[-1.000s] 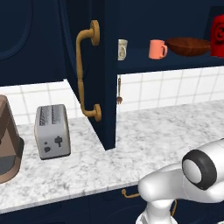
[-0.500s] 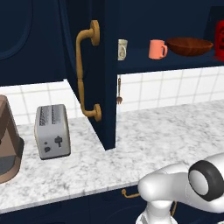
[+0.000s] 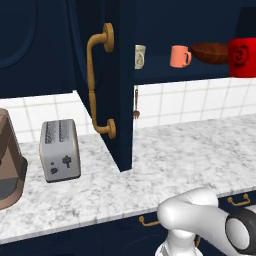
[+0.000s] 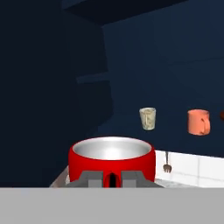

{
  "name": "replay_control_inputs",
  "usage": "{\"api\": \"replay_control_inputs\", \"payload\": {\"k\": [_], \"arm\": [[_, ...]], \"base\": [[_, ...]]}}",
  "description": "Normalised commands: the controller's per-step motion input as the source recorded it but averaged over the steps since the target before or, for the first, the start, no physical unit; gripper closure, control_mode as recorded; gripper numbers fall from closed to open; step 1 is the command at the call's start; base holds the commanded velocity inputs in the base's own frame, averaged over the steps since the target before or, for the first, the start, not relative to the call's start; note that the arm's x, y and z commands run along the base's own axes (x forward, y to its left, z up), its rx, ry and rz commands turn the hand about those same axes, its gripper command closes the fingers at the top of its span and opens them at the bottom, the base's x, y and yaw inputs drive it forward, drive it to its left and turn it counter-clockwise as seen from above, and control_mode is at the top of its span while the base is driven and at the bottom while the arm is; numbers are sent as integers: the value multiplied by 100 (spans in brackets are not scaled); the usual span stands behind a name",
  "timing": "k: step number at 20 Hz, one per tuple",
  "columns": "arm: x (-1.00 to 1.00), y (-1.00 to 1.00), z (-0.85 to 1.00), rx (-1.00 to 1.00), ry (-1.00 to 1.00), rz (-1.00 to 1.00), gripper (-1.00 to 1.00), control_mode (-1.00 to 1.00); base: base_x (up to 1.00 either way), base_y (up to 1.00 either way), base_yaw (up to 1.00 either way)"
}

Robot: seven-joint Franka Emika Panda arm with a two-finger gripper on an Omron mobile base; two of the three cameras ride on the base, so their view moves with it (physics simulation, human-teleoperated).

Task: Gather all objects into one cabinet and sort the glasses and bowls to opposite sides.

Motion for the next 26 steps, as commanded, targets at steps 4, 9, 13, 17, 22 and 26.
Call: {"api": "replay_control_inputs", "payload": {"k": [4, 9, 13, 17, 22, 26], "arm": [[54, 36, -43, 8, -40, -1, 100, -100], [53, 3, 14, -1, 0, -6, 100, -100], [100, -17, 5, -5, 12, 1, 100, -100], [84, -16, 9, -11, 8, 0, 100, -100], [56, -8, 0, -10, 0, 0, 100, -100], [12, -2, -8, -3, 0, 0, 100, -100]], "base": [[0, 0, 0], [0, 0, 0], [0, 0, 0], [0, 0, 0], [0, 0, 0], [0, 0, 0]]}}
